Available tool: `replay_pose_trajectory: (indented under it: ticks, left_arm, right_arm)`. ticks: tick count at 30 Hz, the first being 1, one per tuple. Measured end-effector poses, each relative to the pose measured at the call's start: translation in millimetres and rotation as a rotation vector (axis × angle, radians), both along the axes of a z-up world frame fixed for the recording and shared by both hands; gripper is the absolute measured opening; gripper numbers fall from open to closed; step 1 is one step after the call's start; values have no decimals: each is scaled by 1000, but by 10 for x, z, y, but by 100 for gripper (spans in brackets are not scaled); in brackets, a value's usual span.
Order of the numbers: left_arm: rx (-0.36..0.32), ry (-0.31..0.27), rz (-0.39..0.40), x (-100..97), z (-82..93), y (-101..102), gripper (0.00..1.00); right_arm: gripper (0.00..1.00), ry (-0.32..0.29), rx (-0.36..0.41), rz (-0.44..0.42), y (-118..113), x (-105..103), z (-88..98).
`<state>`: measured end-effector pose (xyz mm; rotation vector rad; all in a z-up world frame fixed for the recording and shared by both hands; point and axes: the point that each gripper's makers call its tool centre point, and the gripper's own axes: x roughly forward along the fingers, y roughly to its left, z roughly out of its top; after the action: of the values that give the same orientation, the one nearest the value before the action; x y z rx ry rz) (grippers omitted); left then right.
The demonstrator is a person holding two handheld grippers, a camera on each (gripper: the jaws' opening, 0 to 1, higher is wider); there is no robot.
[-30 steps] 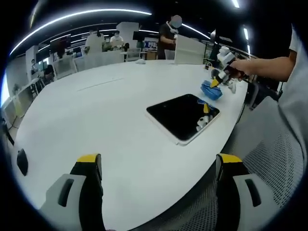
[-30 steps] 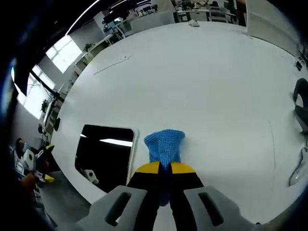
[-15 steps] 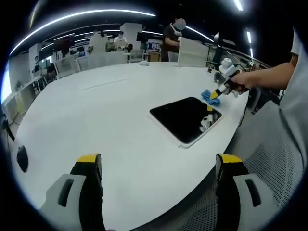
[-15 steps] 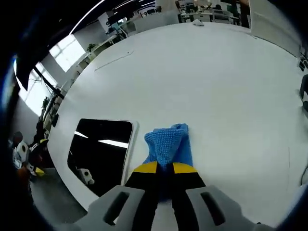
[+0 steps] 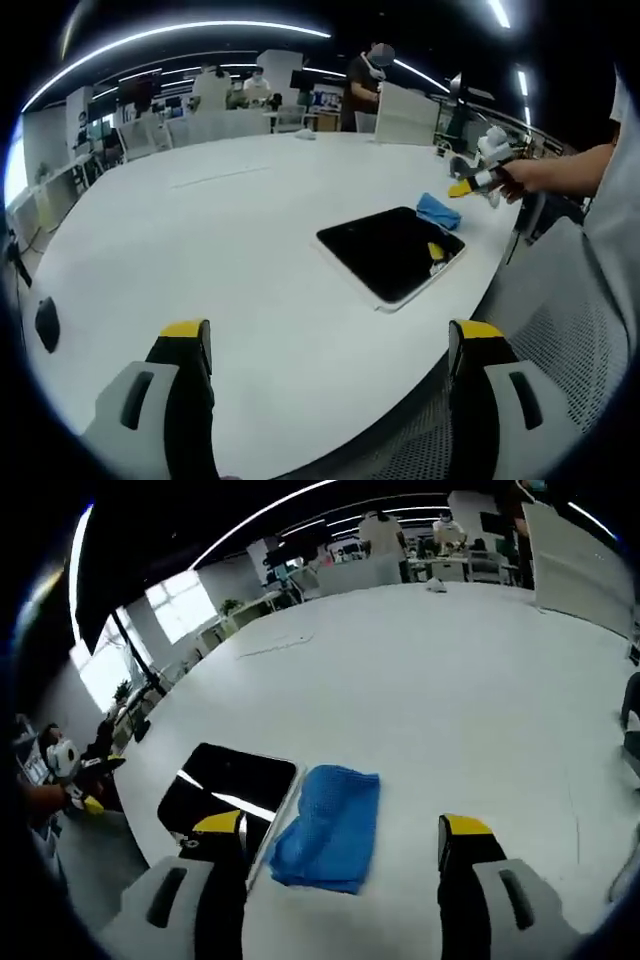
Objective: Wipe the mirror surface with the cleaning cloth until all visible marks leave the cleaned area.
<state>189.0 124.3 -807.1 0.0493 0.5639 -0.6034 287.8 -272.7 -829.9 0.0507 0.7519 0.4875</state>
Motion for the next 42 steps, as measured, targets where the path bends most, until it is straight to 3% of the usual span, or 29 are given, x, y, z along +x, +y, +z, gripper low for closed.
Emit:
replay_pose_trajectory:
  ticks: [3, 4, 8, 10, 14, 21, 30, 42]
  left_arm:
    - [0, -6, 8, 10, 10, 15, 99]
    - [-7, -10, 15, 19, 23, 26, 99]
    - [-34, -9, 44, 31, 67, 37, 99]
    - [-39, -13, 40, 31, 69, 35, 99]
    - [-35, -17, 35, 35, 59, 46, 99]
    - [-20, -18, 23, 37, 23, 63, 99]
    - [-16, -27, 28, 50, 25, 78, 99]
    - [-7, -30, 28, 40, 48, 54, 99]
  right_arm:
    - [90, -38, -16, 15, -114, -48, 59]
    - [92, -82, -12, 32, -151, -77, 125]
    - [98, -119, 16, 43, -243, -181, 176]
    - [98, -132, 28, 66, -257, -290, 184]
    - [98, -154, -16, 84, -288, -494, 124]
    - [98, -200, -27, 93, -231, -595, 97]
    - [98, -182, -32, 107, -108, -602, 29]
    - [98, -154, -56, 97, -167, -625, -17]
